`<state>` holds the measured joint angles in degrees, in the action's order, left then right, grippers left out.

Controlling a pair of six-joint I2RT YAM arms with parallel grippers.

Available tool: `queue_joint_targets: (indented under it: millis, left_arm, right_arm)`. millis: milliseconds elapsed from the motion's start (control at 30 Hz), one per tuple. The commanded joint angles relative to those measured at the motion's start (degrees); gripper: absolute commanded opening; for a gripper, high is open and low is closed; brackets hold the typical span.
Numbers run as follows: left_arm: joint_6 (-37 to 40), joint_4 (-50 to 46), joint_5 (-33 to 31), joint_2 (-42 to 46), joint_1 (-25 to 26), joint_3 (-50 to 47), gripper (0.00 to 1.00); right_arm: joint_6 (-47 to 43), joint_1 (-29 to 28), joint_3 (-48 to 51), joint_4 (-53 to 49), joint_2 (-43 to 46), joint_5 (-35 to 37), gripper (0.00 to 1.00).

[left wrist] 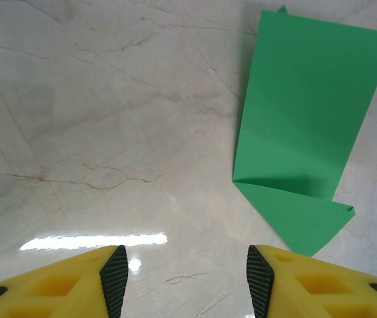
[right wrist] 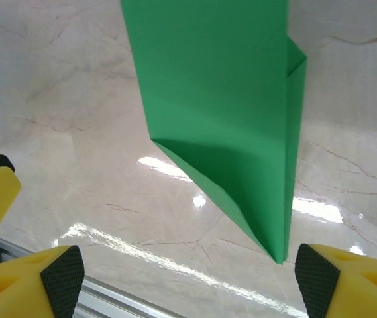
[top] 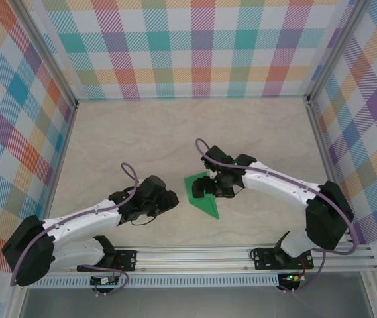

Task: Fold a paper plane with a square sheet of paper (pick it up from the middle)
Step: Fold the wing for the fifth time at the center of the table.

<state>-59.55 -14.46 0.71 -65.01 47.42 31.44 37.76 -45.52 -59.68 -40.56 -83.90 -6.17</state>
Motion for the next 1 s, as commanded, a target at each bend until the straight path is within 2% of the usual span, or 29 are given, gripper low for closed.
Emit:
queue_joint_targets:
  millis: [0,67,133,200,367,533,967]
  left_arm:
    - [-0.2,4.4,1.8,-1.2,-0.6,2.0,0.53]
    - [-0.6,6.0,2.1,-2.5,-0.6,2.4,0.52]
    - [-0.9,7.3,2.7,-4.7,-0.6,3.3,0.52]
    - [-0.8,6.8,3.0,-7.2,-0.4,5.0,0.51]
    - [-0.9,6.6,2.2,-10.9,0.8,7.2,0.50]
    - [-1.8,6.4,0.9,-11.7,1.4,7.4,0.50]
    - [-2.4,7.2,0.5,-16.5,3.1,9.2,0.49]
  right_arm:
    - [-2.9,4.0,6.2,10.5,3.3,-10.6,0.63]
    - [-2.7,6.8,9.6,14.7,4.2,-15.2,0.44]
    - [-4.0,8.3,10.9,17.0,4.1,-19.3,0.35]
    - [-6.0,8.3,10.7,16.9,3.7,-19.8,0.26]
    - [-8.6,8.5,11.0,18.7,1.4,-23.9,0.21]
    - [-10.2,9.0,10.9,18.9,-2.9,-23.2,0.18]
    - [-11.1,16.1,17.6,27.8,-9.8,-26.2,0.18]
